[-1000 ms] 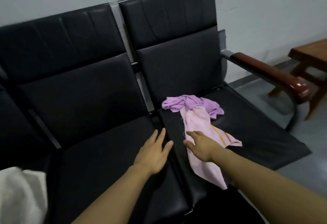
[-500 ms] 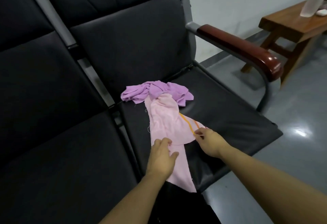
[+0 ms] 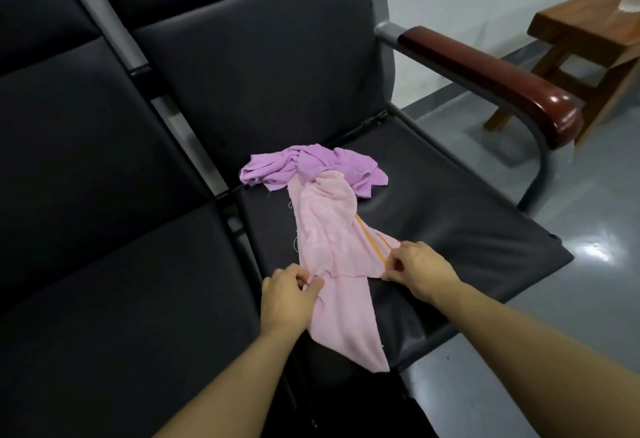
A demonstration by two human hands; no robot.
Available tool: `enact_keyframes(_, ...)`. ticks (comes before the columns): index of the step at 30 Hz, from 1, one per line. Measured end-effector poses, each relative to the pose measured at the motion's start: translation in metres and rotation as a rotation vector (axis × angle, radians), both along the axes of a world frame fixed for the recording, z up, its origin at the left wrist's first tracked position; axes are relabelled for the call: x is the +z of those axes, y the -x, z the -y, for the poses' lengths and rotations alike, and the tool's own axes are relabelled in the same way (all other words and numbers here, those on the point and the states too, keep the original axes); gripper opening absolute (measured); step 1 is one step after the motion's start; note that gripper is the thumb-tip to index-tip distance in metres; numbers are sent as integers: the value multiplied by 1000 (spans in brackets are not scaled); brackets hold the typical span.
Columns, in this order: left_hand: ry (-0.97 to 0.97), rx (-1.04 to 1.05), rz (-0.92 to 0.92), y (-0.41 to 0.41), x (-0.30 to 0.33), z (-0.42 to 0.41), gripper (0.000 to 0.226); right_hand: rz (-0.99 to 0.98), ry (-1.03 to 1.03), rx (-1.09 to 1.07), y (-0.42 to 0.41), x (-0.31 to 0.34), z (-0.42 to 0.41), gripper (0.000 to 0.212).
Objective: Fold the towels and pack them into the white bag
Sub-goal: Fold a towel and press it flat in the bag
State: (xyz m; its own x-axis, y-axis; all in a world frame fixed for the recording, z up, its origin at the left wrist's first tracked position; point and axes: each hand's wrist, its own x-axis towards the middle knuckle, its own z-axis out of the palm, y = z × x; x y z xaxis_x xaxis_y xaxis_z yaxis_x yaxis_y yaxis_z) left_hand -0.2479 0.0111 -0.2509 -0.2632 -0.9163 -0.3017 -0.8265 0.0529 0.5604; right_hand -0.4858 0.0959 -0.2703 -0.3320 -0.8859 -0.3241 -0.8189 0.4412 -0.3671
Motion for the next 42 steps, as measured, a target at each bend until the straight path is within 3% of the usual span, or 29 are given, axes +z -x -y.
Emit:
enact_keyframes(5,-90,150,-306,-12,24,2,17,-60,101,43,-5,7,-9,28)
enact_keyframes(11,-52,325,-553,-36,57,18,11,290,385,-298,-19,70,-4,16)
enact_keyframes(16,-140,508,-846,-69,110,28,16,321,561,-381,-41,140,12,21)
enact_keyframes(20,-132,553,-916,-110,158,32,23,370,639,-408,-69,182,21,22)
enact_keyframes(24,-38,487,-893,-157,200,27,17,428,724,-416,-103,218,29,21)
enact_keyframes(27,160,391,-738,-206,228,27,13,225,720,-317,-124,237,34,21)
enact_keyframes(29,327,288,-527,-247,247,26,7,-7,711,-227,-135,253,35,23)
enact_keyframes(31,409,161,-262,-287,267,20,23,-190,714,-129,-145,270,37,24)
enact_keyframes(33,385,101,-128,-321,285,13,49,-282,719,-41,-157,288,39,22)
enact_keyframes(36,374,135,-144,-365,308,0,66,-332,731,21,-173,310,41,21)
enact_keyframes(42,423,224,-142,-437,322,-29,65,-341,608,76,-195,338,30,43)
